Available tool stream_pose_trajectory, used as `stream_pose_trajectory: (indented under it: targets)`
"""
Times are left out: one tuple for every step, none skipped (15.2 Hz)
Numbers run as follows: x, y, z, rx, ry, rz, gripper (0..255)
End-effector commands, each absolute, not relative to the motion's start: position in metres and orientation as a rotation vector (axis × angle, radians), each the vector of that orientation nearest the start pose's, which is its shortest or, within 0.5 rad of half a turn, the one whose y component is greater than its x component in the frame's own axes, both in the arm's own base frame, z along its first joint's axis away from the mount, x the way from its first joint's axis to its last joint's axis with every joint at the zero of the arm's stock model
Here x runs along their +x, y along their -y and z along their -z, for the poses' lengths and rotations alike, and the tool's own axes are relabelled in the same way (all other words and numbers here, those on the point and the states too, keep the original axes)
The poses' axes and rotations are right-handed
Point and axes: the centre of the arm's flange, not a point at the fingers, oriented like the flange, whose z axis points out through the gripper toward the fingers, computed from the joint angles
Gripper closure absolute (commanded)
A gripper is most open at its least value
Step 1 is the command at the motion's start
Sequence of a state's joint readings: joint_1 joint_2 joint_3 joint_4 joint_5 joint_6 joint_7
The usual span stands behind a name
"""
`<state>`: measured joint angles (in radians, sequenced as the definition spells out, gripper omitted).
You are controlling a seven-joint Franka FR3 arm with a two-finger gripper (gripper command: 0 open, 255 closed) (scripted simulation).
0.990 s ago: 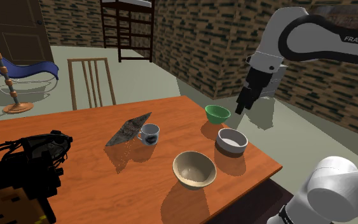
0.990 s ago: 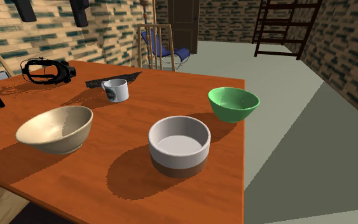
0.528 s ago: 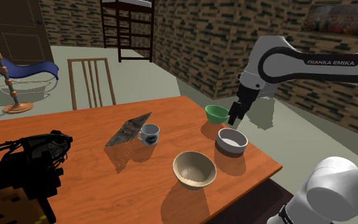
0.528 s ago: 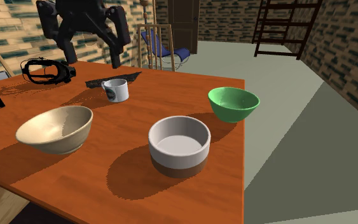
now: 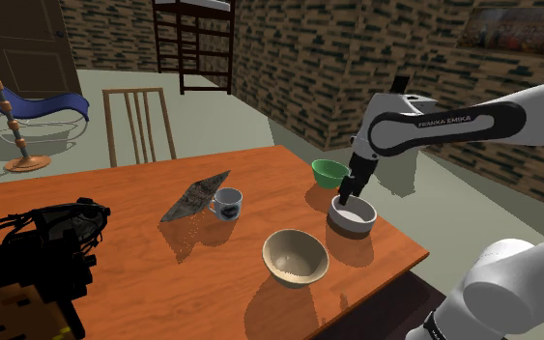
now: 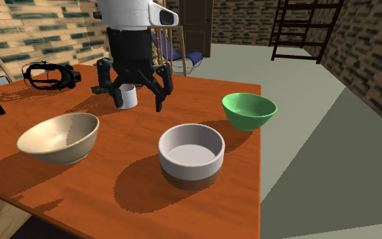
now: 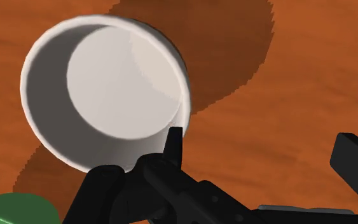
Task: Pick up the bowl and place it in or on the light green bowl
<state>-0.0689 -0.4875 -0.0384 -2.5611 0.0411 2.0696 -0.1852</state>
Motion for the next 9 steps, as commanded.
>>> stream_pose_trajectory:
  targets:
    - [0.393, 0.05, -0.409, -3.09, 0.095, 0.0, 0]
    - [0.397, 0.055, -0.397, -3.091, 0.094, -0.004, 0]
    - [0.401, 0.061, -0.386, -3.093, 0.093, -0.008, 0]
    - [0.405, 0.066, -0.375, -3.094, 0.092, -0.012, 0]
    - [0.408, 0.072, -0.363, -3.096, 0.091, -0.016, 0]
    - [0.412, 0.077, -0.352, -3.097, 0.09, -0.02, 0]
    - [0.412, 0.077, -0.351, -3.097, 0.09, -0.021, 0]
    - [0.412, 0.077, -0.346, -3.097, 0.09, -0.021, 0]
    - [0.412, 0.077, -0.341, -3.097, 0.09, -0.021, 0]
